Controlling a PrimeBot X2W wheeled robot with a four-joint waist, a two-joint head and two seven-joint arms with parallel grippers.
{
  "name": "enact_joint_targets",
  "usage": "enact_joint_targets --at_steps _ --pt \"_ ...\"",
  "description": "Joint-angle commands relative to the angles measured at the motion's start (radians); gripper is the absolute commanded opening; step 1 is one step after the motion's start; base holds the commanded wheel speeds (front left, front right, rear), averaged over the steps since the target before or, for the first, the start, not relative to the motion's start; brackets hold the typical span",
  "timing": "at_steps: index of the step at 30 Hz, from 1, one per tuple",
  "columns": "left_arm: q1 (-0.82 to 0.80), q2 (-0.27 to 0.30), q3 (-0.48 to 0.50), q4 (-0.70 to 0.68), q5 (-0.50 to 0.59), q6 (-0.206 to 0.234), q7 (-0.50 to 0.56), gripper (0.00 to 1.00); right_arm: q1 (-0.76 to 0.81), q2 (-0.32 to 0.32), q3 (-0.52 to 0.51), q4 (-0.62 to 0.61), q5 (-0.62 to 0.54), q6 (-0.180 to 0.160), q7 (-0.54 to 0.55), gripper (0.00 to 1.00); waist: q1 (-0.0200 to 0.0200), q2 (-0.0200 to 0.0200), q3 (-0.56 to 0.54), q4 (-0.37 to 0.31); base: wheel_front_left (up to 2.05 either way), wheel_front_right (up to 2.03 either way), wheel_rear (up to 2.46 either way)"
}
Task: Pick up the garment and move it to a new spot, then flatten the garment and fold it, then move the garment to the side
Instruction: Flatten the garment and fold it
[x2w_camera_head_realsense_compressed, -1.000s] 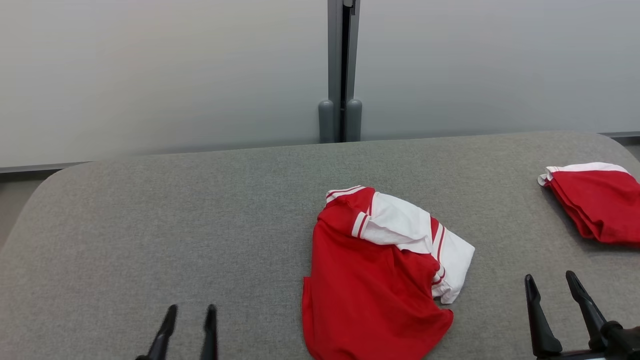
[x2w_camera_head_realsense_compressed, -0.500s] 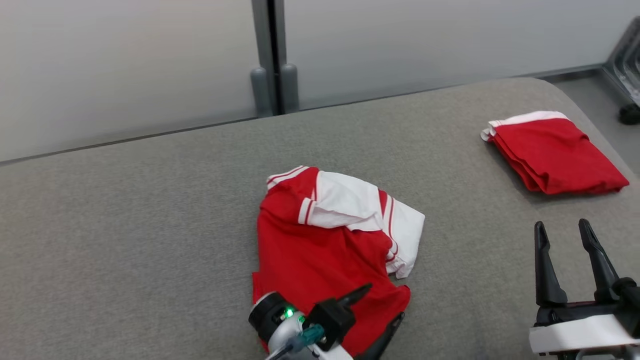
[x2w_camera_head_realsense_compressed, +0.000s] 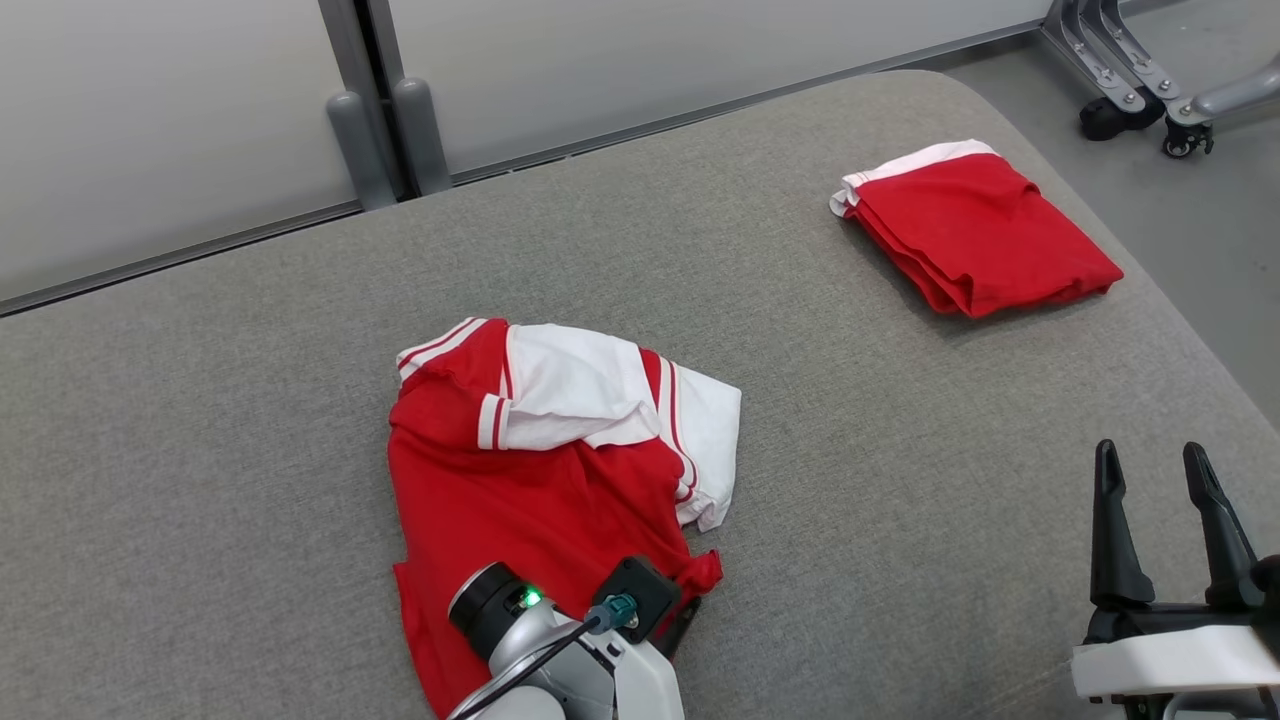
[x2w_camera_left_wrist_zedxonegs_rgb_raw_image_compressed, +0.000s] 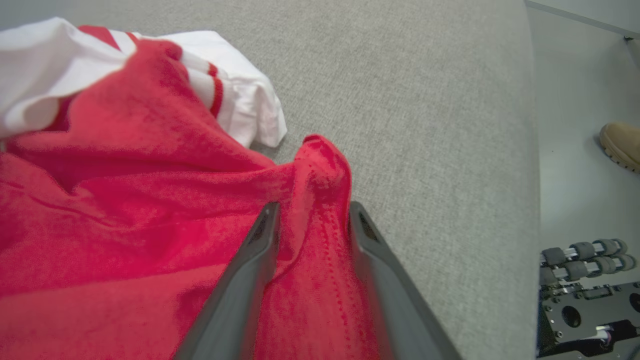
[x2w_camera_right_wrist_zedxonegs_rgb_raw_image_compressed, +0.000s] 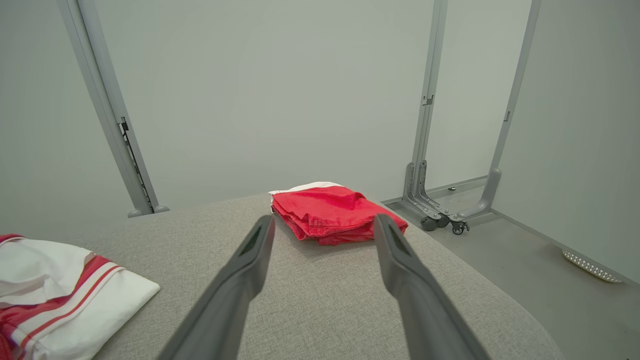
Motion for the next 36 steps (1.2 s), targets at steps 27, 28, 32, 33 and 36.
enact_joint_targets --at_steps 27,28,32,33,36 --pt "0.261 0.123 0.776 -0.354 -0.590 0.165 -0.330 0.00 0.024 -0.005 -0.017 0.020 -0.020 0.000 0.000 1.00 0.0000 0.0000 -0.049 0.248 0.00 0.00 0.00" --pt "0.242 0.127 0.788 -0.295 -0.588 0.153 -0.340 0.00 0.020 -0.006 -0.015 0.024 -0.022 0.000 0.000 1.00 0.0000 0.0000 -0.048 0.250 0.00 0.00 0.00" --pt "0.158 0.125 0.816 -0.092 -0.581 0.097 -0.362 0.24 0.009 -0.005 0.000 0.037 -0.025 0.000 0.000 1.00 0.0000 0.0000 -0.043 0.246 0.00 0.00 0.00" --pt "0.142 0.123 0.827 -0.048 -0.582 0.082 -0.365 0.40 0.007 -0.005 0.002 0.038 -0.024 0.000 0.000 1.00 0.0000 0.0000 -0.042 0.246 0.00 0.00 0.00" --pt "0.103 0.118 0.849 0.049 -0.573 0.042 -0.369 1.00 0.012 -0.005 0.006 0.047 -0.024 0.000 0.000 1.00 0.0000 0.0000 -0.043 0.245 0.00 0.00 0.00"
